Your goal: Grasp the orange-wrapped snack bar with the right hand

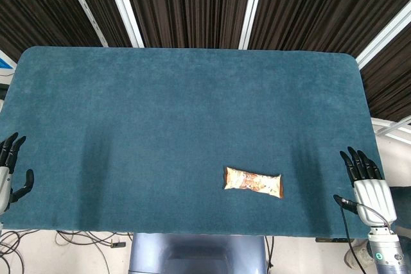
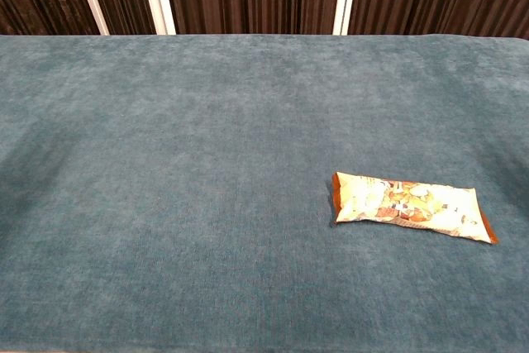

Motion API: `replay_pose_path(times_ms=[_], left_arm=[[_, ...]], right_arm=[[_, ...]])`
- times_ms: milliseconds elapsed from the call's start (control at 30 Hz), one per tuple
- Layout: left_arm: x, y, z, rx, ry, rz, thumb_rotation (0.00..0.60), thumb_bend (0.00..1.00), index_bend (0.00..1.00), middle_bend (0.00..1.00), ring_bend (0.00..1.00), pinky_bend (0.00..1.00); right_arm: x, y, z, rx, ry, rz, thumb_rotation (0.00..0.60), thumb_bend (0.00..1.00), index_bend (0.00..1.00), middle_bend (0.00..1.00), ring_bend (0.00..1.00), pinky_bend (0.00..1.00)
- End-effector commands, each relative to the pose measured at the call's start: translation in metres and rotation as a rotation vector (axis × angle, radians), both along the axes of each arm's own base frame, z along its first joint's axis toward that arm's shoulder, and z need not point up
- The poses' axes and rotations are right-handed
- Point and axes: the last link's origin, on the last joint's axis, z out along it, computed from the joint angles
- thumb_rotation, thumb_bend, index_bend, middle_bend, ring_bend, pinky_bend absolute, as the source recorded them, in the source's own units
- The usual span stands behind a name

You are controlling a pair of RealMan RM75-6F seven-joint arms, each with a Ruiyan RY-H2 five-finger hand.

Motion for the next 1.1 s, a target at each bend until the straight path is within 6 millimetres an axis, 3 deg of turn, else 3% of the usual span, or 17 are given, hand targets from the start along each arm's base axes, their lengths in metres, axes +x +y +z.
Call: replay_pose_path(times_ms=[33,833,1100], left_arm=[[0.0001,0.0001,0.0001,0.001,0.002,0.0,0.6,0.52,0.04,0.0,0.0,0.0],[0.0006,0.0004,0.0001,-0.001,0.001,0.002,0.6,0.53,0.04,0.0,0.0,0.0],[0.0012,0.0011,0.0002,0.005,-0.015,0.006,0.6,0.53,0.04,0.0,0.0,0.0]], right_arm=[[-0.0001,0.0001,0.0002,0.0,0.0,-0.001,0.6,0.0,0.0,0.0,0.0,0.16],[-0.0009,0.0002,-0.0022,0.032,-0.014,-0.014,0.6,0.0,0.0,0.0,0.0,0.16],[0.0029,-0.0032,-0.0088,0.207,-0.126,-0.043,0.6,0.0,0.0,0.0,0.0,0.16]])
